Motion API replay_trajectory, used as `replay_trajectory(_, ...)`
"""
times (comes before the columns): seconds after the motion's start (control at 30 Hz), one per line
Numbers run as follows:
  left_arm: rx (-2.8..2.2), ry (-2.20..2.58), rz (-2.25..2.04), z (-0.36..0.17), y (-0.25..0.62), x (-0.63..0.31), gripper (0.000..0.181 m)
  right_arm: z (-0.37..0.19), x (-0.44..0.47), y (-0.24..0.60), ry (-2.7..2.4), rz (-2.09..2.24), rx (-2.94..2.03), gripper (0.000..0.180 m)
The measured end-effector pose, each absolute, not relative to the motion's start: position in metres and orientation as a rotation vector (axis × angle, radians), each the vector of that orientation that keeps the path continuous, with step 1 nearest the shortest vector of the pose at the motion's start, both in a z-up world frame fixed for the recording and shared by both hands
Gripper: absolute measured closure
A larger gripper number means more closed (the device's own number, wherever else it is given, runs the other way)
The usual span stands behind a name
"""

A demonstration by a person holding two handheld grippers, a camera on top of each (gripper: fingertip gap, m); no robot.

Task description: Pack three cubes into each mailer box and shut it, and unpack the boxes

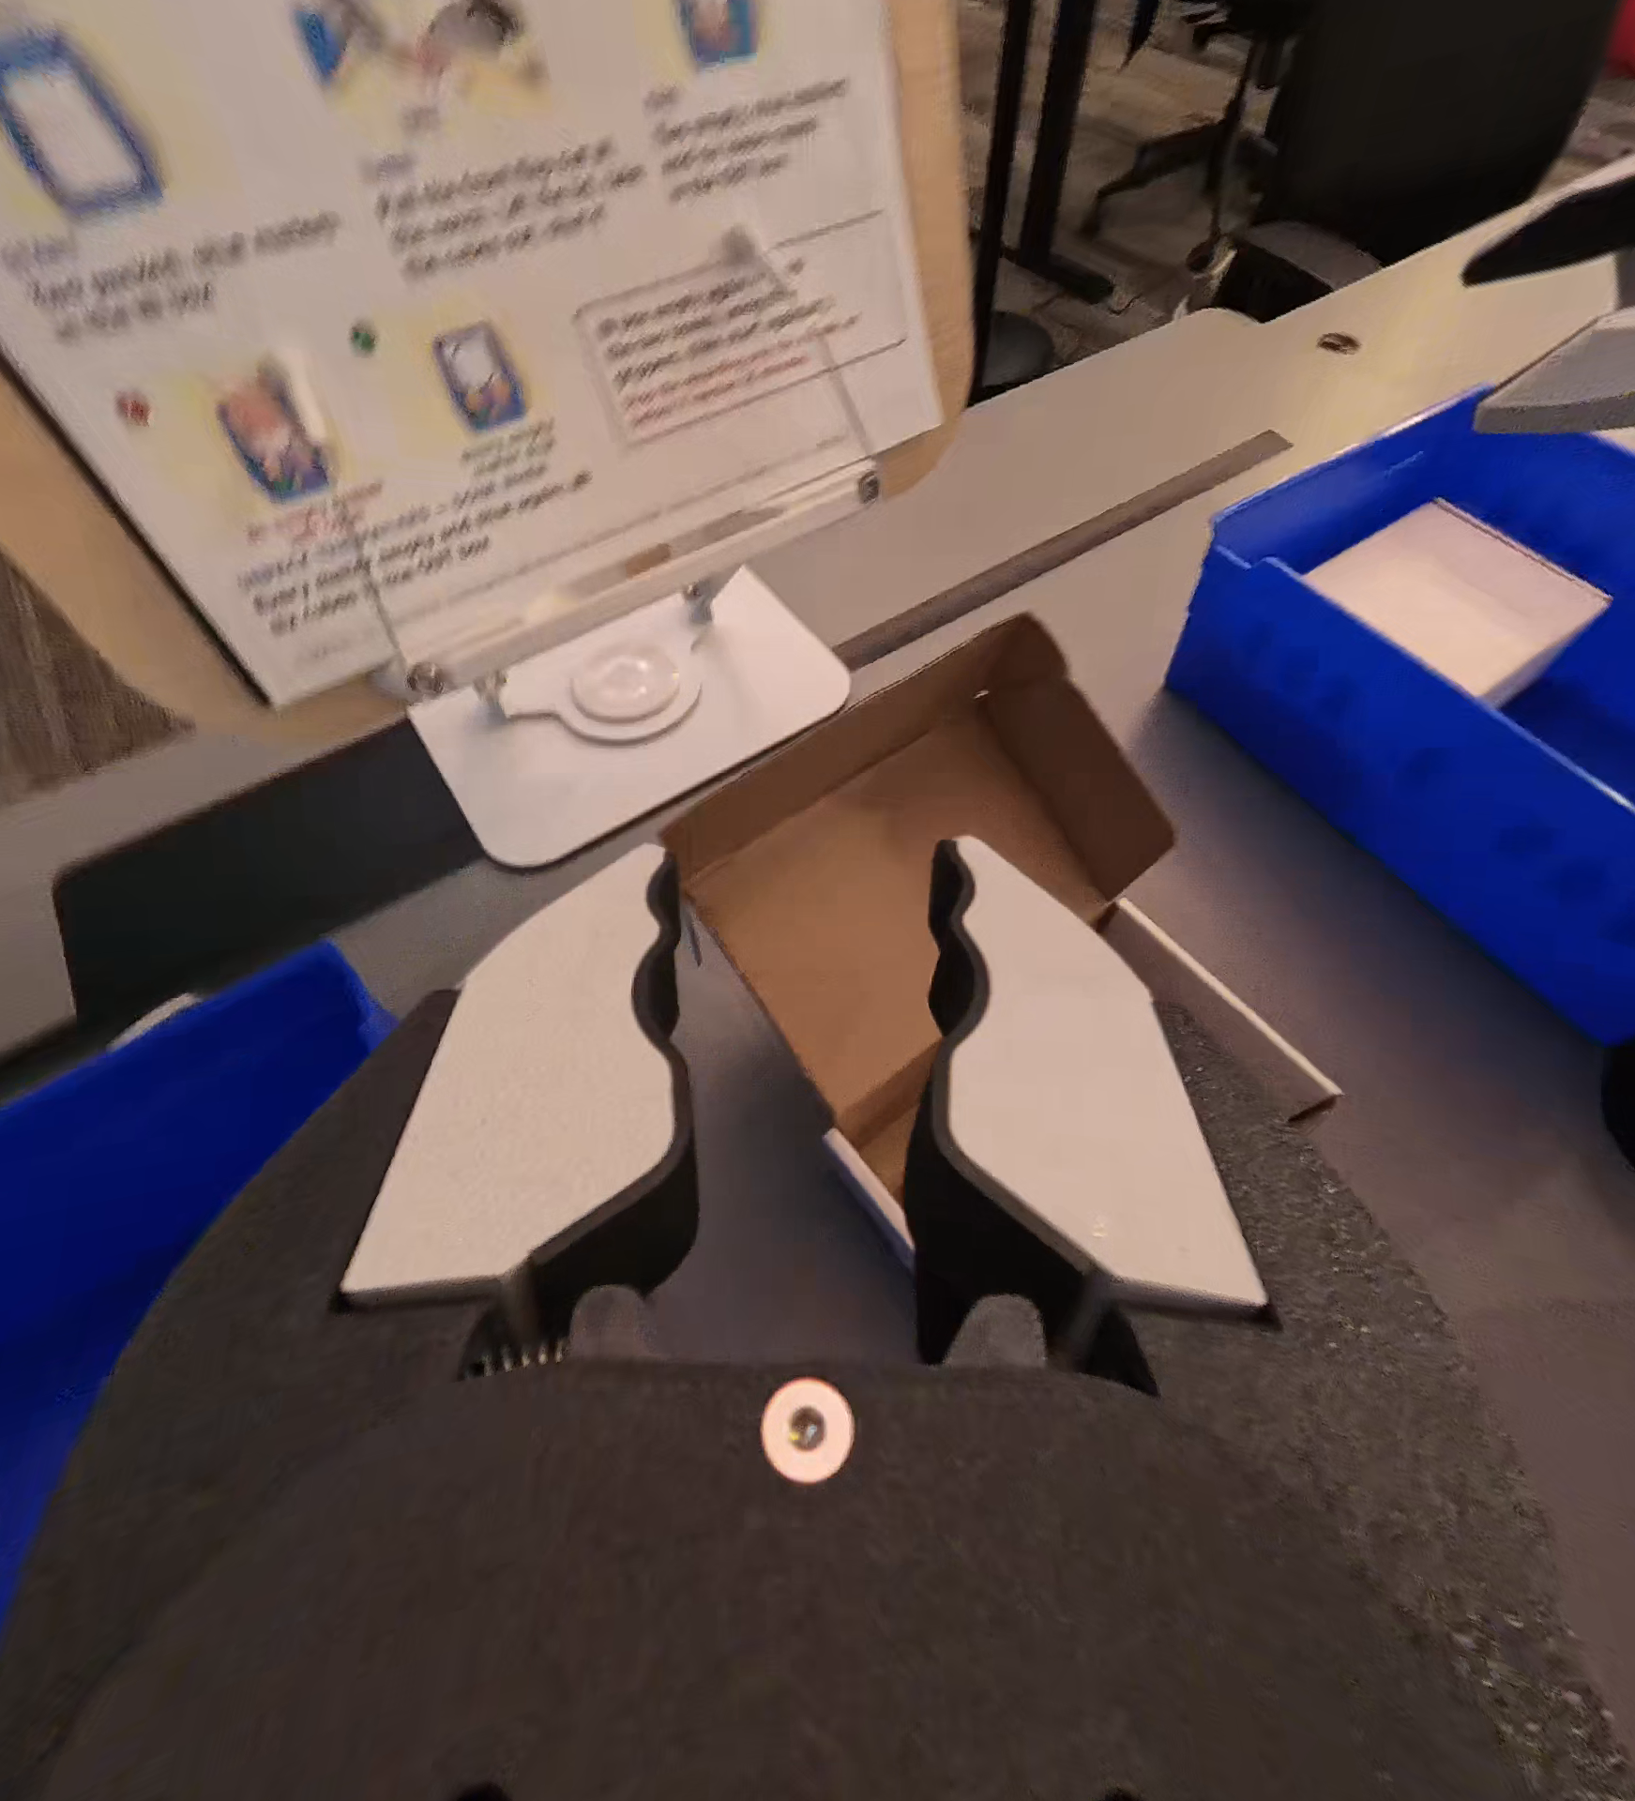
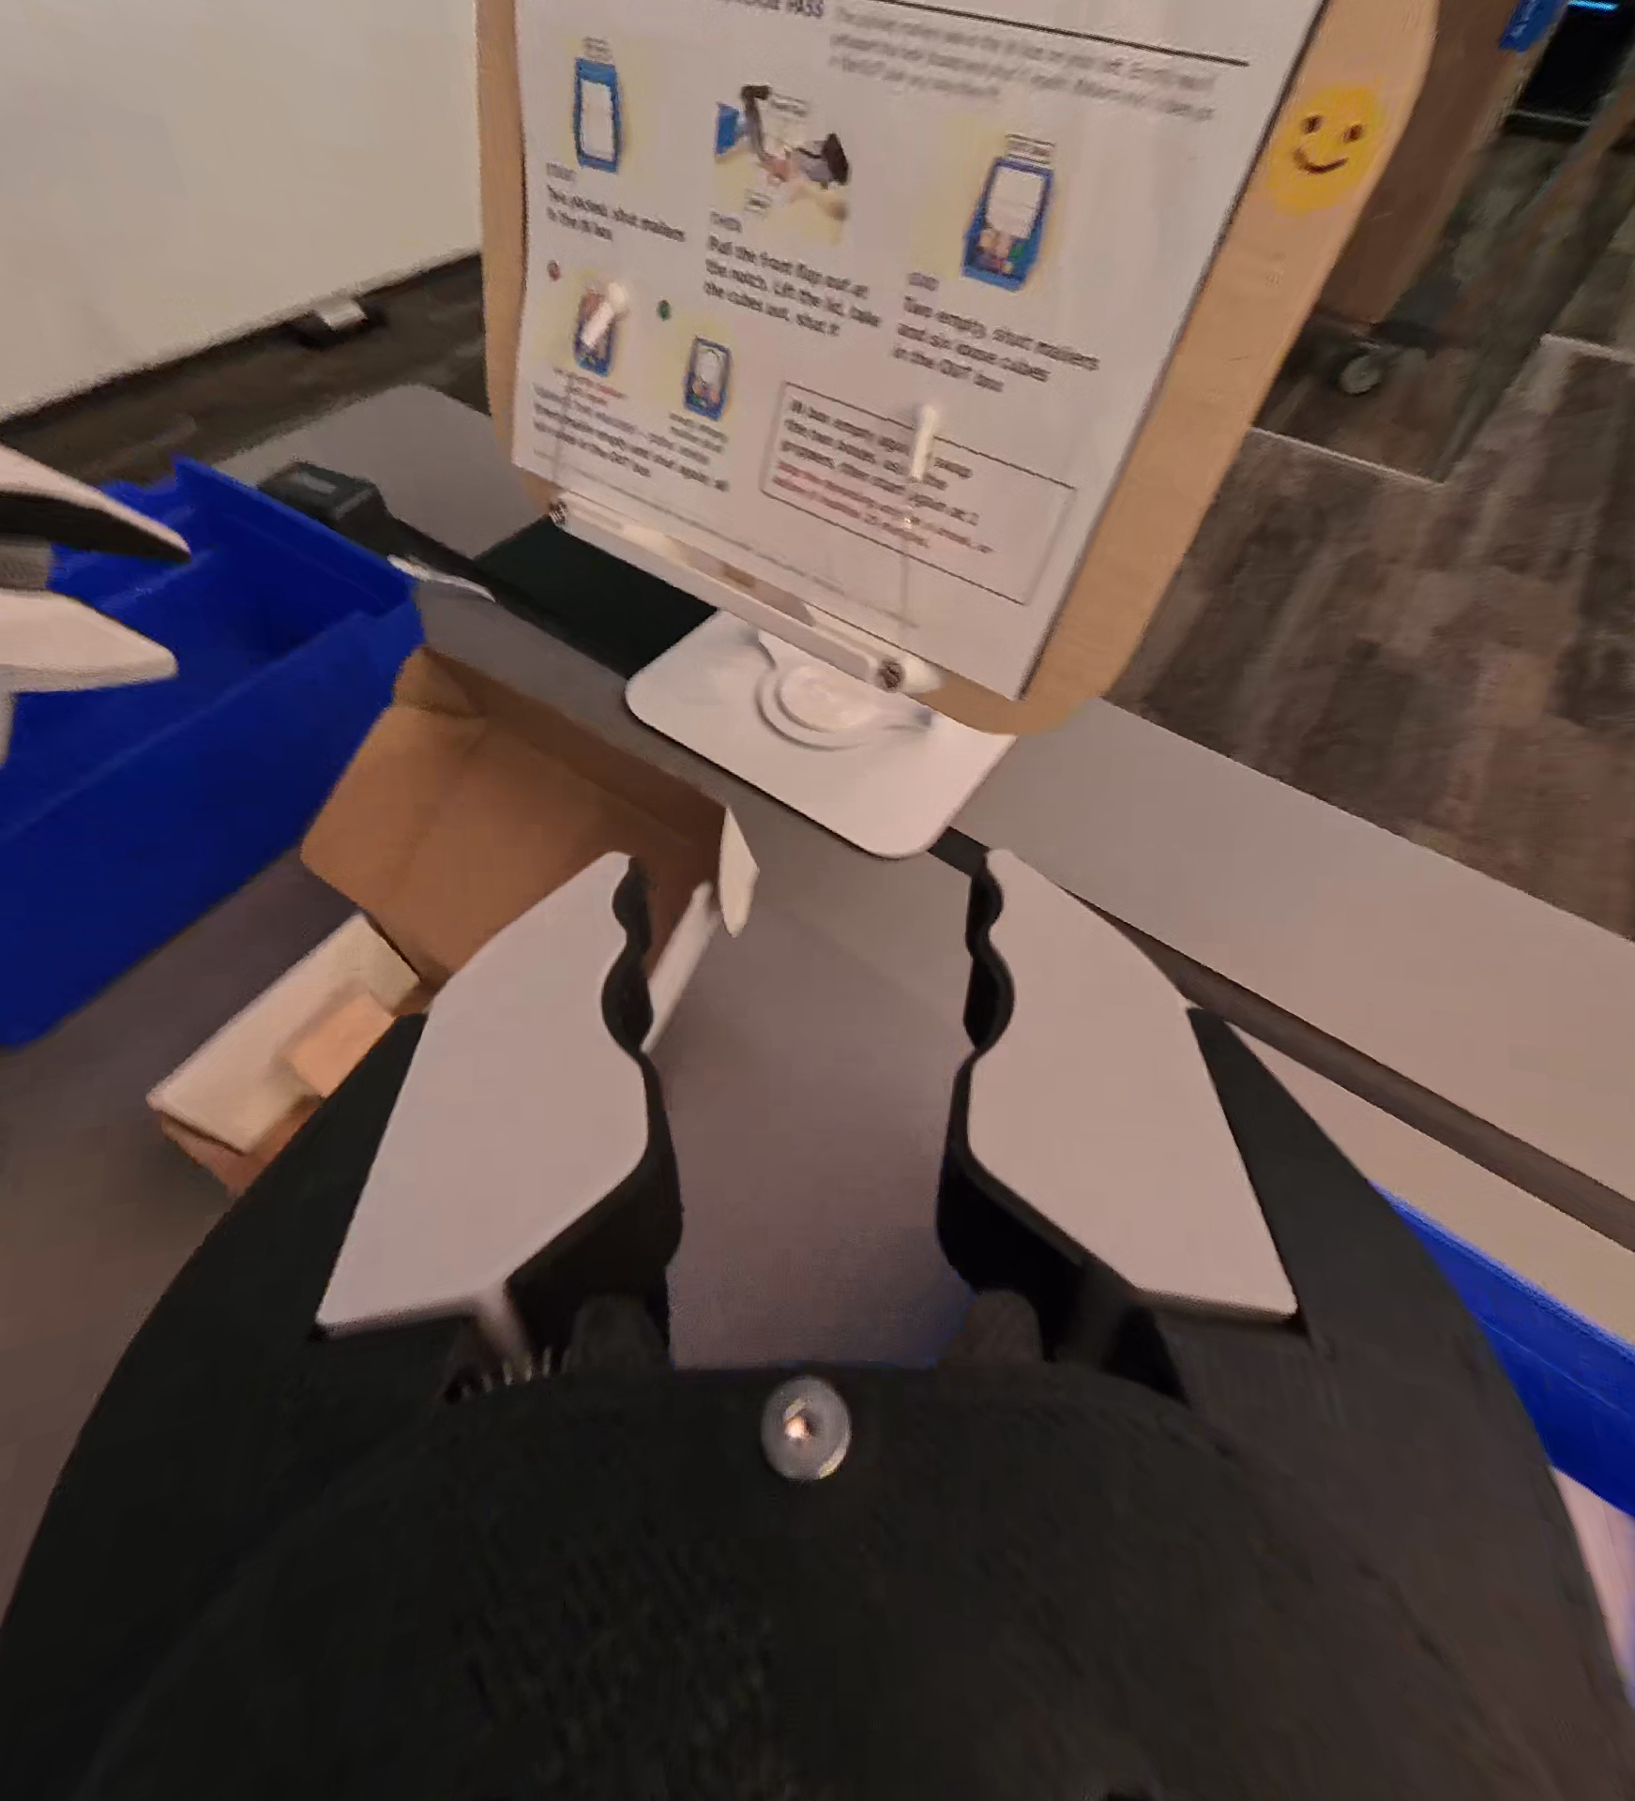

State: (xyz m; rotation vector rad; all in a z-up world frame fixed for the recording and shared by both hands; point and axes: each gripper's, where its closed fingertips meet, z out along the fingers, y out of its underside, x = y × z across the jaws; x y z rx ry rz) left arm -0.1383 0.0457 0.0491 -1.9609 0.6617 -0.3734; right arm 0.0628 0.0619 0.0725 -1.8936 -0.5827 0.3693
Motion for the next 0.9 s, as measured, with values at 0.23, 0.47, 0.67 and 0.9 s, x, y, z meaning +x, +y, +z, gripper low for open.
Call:
replay_trajectory(0.23,-2.068,0.537,-0.602,0.014,0.070,-0.150,0.139,0.013,0.033,0.094,-0.411,0.558,-2.028,0.122)
replay_trajectory(0.47,-2.176,0.554,-0.635,-0.019,0.078,-0.144,0.137,-0.010,-0.002,0.076,-0.416,0.896,-2.165,0.137)
replay_trajectory(0.67,-2.247,0.636,-0.458,-0.037,0.074,-0.141,0.143,-0.037,-0.006,0.075,-0.544,0.583,-2.281,0.149)
replay_trajectory(0.9,-2.278,0.681,-0.454,-0.051,0.073,-0.139,0.169,-0.056,-0.008,0.070,-0.657,0.426,-2.354,0.170)
